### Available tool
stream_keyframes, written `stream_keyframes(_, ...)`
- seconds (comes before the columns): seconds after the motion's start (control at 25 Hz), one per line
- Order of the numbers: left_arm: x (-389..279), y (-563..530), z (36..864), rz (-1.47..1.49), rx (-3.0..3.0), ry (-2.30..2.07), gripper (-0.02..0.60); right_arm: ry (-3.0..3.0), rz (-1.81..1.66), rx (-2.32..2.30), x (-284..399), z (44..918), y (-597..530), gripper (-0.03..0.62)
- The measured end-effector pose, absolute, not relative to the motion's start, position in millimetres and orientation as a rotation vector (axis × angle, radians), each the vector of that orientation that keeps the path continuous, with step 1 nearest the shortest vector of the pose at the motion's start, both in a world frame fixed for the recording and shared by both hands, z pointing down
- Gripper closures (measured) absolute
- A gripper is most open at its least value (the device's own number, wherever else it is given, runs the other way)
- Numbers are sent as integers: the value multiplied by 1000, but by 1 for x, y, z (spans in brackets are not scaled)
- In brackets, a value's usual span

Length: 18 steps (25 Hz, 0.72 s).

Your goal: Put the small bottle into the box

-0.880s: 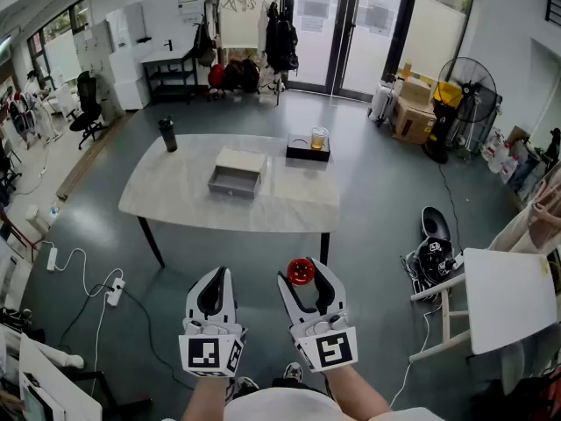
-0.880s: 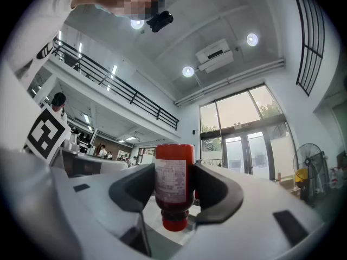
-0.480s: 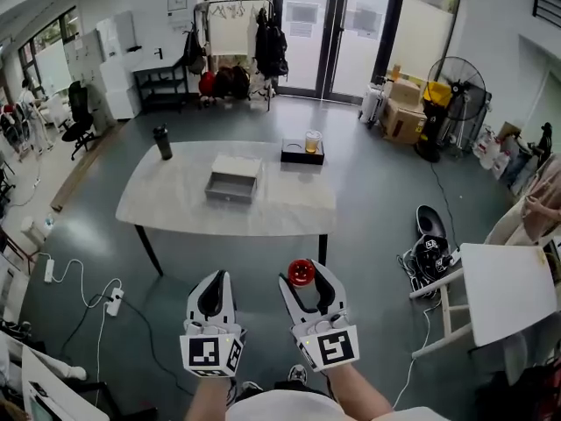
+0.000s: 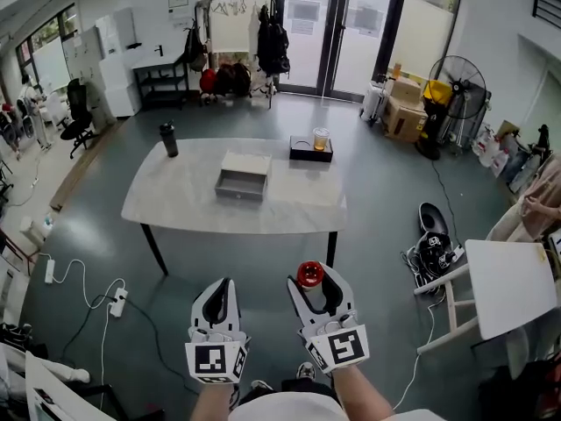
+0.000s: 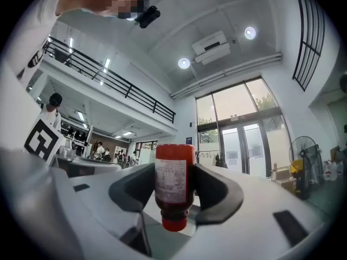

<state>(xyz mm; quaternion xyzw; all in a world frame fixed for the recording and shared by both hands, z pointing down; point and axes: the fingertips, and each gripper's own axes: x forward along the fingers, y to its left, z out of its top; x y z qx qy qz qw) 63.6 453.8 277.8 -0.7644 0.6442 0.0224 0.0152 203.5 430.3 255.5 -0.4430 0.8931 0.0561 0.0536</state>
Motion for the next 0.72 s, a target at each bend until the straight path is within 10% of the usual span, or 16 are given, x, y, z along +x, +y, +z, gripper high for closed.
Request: stream_keyframes(0.72,19,333,309,46,-2458,1983,560,2704,68,-1334,157,286,309,362)
